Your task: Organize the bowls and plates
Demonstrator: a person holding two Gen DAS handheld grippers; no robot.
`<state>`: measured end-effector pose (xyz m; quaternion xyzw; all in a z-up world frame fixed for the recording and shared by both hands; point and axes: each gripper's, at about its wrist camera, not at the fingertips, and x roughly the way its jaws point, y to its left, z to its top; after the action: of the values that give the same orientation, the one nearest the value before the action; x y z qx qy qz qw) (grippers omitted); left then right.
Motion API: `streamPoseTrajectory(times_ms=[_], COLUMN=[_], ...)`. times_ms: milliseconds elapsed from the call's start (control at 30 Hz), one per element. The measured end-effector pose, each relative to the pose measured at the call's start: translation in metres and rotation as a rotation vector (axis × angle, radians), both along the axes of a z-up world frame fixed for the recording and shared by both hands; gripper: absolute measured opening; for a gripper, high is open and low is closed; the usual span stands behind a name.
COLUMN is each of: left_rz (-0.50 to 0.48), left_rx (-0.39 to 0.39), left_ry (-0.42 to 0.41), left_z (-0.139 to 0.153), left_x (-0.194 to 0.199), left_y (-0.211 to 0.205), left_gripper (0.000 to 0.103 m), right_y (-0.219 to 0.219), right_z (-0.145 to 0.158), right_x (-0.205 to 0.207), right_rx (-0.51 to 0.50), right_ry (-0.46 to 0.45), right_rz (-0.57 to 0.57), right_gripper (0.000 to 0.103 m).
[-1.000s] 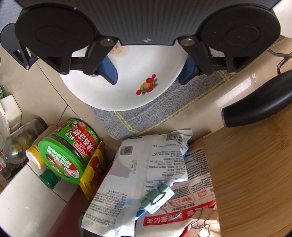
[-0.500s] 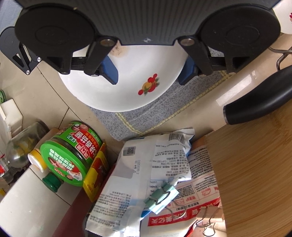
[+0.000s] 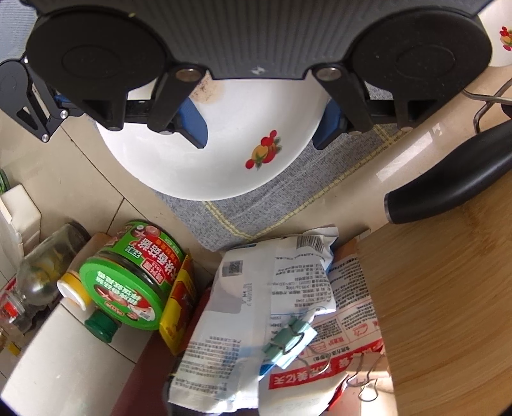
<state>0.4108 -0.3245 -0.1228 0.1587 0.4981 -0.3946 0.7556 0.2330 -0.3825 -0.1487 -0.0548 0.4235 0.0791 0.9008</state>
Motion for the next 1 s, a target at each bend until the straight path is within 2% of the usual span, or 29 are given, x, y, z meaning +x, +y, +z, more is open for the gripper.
streamPoseTrajectory(times_ms=[400, 767, 1000], left_rz=[-0.024, -0.029, -0.036], left_rx=[-0.015, -0.038, -0.044], left_ry=[-0.067, -0.067, -0.051], left_z=[0.018, 0.031, 0.029], left_x=[-0.022, -0.047, -0.064], left_y=[0.007, 0.015, 0.016], left_gripper=[0.071, 0.071, 0.071], right_y=[0.002, 0.005, 0.002], right_z=[0.013, 0.026, 0.027], right_x=[-0.017, -0.046, -0.060], right_rx=[-0.008, -0.017, -0.014], right_ry=[-0.004, -0.009, 0.003], right_rz=[-0.002, -0.022, -0.053], right_gripper=[0.103, 0.103, 0.103])
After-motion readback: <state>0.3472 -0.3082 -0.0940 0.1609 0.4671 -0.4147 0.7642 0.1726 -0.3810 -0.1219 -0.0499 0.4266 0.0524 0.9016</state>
